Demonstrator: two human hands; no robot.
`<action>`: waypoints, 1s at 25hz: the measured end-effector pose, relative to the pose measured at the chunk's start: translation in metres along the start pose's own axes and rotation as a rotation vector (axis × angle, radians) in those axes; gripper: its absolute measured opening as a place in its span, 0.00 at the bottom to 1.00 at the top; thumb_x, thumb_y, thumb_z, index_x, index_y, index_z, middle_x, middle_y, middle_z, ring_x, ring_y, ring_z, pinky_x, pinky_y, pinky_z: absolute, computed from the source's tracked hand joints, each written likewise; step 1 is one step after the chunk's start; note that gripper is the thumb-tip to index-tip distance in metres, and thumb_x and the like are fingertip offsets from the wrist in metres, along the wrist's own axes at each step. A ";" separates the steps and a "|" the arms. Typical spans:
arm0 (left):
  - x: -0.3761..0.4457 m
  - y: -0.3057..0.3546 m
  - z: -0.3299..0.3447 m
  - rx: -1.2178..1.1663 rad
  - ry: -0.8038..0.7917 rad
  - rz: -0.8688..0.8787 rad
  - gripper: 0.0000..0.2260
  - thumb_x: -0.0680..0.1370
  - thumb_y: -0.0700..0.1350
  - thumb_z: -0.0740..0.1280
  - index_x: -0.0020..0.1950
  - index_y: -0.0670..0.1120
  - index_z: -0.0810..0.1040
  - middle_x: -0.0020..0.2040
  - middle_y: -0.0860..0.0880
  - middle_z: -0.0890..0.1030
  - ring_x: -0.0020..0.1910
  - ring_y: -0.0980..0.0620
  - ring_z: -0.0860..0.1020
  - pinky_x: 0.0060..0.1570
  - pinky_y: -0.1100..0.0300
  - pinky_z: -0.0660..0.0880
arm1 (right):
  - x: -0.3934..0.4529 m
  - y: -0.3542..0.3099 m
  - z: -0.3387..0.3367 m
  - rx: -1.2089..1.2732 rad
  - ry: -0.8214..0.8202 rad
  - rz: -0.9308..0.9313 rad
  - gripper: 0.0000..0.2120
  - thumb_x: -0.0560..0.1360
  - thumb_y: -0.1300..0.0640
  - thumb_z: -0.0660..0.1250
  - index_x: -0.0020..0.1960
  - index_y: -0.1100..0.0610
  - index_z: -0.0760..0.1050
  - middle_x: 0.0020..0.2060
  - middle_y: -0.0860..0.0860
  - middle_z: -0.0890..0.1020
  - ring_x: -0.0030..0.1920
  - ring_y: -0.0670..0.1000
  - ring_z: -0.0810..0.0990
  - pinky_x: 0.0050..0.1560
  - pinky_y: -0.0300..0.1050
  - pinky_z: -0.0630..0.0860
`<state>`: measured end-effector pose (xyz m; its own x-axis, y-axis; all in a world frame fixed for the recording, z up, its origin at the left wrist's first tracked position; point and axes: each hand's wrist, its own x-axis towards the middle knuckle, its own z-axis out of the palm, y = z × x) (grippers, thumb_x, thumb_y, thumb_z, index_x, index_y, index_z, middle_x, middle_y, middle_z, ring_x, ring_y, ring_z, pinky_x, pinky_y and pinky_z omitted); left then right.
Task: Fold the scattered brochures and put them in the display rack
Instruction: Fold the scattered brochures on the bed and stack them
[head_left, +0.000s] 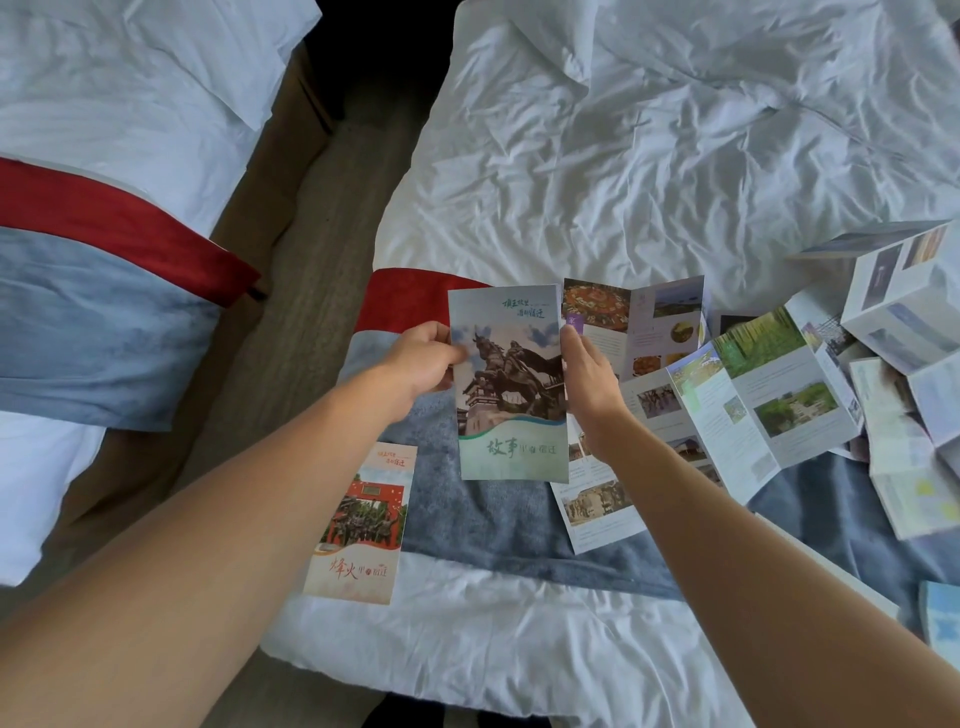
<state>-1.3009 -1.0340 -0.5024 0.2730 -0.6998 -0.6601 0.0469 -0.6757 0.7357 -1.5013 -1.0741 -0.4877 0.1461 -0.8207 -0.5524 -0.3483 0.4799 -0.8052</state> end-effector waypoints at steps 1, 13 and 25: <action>-0.001 0.001 0.000 0.008 0.011 0.022 0.02 0.78 0.41 0.69 0.47 0.47 0.77 0.48 0.44 0.85 0.48 0.44 0.84 0.54 0.45 0.80 | -0.001 0.000 0.000 -0.014 0.001 -0.003 0.30 0.72 0.33 0.56 0.69 0.46 0.73 0.64 0.50 0.80 0.63 0.53 0.78 0.66 0.61 0.73; -0.018 -0.029 -0.020 0.529 0.209 0.259 0.21 0.79 0.46 0.68 0.70 0.48 0.69 0.57 0.51 0.77 0.53 0.50 0.78 0.48 0.52 0.79 | 0.000 0.027 0.047 -0.692 0.038 -0.356 0.42 0.74 0.55 0.72 0.80 0.48 0.53 0.60 0.51 0.72 0.50 0.51 0.74 0.36 0.37 0.68; -0.034 -0.188 -0.101 0.750 0.107 0.140 0.22 0.76 0.42 0.68 0.69 0.46 0.69 0.62 0.43 0.75 0.59 0.43 0.75 0.54 0.47 0.75 | -0.037 0.143 0.183 -0.998 -0.194 -0.232 0.39 0.69 0.49 0.76 0.70 0.55 0.57 0.52 0.52 0.61 0.47 0.63 0.78 0.38 0.50 0.70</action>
<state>-1.2220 -0.8597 -0.6034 0.3222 -0.7898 -0.5220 -0.6484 -0.5859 0.4862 -1.3874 -0.9180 -0.6218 0.4229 -0.7534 -0.5036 -0.8869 -0.2302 -0.4005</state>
